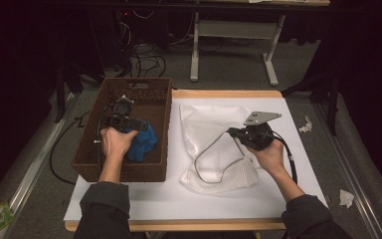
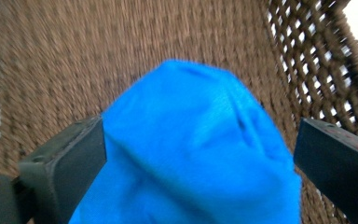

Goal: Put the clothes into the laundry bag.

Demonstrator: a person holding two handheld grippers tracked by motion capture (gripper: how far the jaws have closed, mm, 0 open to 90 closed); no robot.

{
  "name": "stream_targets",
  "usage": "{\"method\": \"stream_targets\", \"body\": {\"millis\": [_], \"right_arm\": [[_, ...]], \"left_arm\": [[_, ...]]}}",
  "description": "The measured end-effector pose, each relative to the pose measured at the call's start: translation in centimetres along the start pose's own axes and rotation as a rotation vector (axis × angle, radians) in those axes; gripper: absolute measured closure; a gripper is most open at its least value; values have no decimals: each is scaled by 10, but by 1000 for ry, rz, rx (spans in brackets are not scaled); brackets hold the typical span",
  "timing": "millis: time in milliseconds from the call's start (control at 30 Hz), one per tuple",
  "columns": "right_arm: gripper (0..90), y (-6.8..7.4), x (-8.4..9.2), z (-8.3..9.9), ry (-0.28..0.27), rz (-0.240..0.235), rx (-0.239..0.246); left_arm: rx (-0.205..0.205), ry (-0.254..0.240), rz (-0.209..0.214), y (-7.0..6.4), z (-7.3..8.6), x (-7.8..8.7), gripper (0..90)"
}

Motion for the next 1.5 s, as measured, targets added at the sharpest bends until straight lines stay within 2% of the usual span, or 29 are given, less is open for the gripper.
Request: {"method": "stream_targets", "body": {"millis": [133, 300, 367, 500, 633, 733, 800, 900, 1133, 1367, 1400, 1500], "right_arm": [[893, 0, -1, -1, 0, -5, 3], [893, 3, -3, -2, 8, 5, 11], [892, 4, -4, -2, 17, 12, 23], [893, 5, -4, -2, 16, 15, 28], [893, 4, -3, 0, 25, 16, 25], [893, 5, -4, -1, 17, 17, 28], [892, 5, -4, -1, 21, 17, 29], [892, 7, -5, -2, 22, 17, 39], [892, 10, -10, -3, 29, 16, 44], [892, 11, -11, -4, 33, 18, 47], [892, 11, -11, -4, 34, 18, 47], [892, 11, -10, -4, 34, 17, 49]], "left_arm": [[16, 49, 4, 9, 3, -6, 1], [72, 65, 14, 20, 5, -11, 0], [114, 73, 28, 24, 5, -14, 0], [138, 93, 18, 27, 6, -23, 0], [175, 119, 35, 30, 8, -27, 0], [186, 142, 44, 30, 11, -32, 0], [198, 157, 67, 29, 13, -35, 0], [201, 171, 101, 27, 15, -38, 0], [168, 207, 196, 13, 16, -43, 0], [129, 251, 193, 2, 15, -45, 0], [110, 262, 190, -1, 15, -46, 0], [66, 290, 142, -8, 15, -50, 0]]}}
Point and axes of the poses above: each handheld gripper's, and its own axes: x roughly backward along the jaws, z roughly out of its underside, y roughly to its left, the point moved 7 cm from there along -x, roughly forward along the jaws, and after that the axes turned 10 degrees about y, right-handed, at the moved point
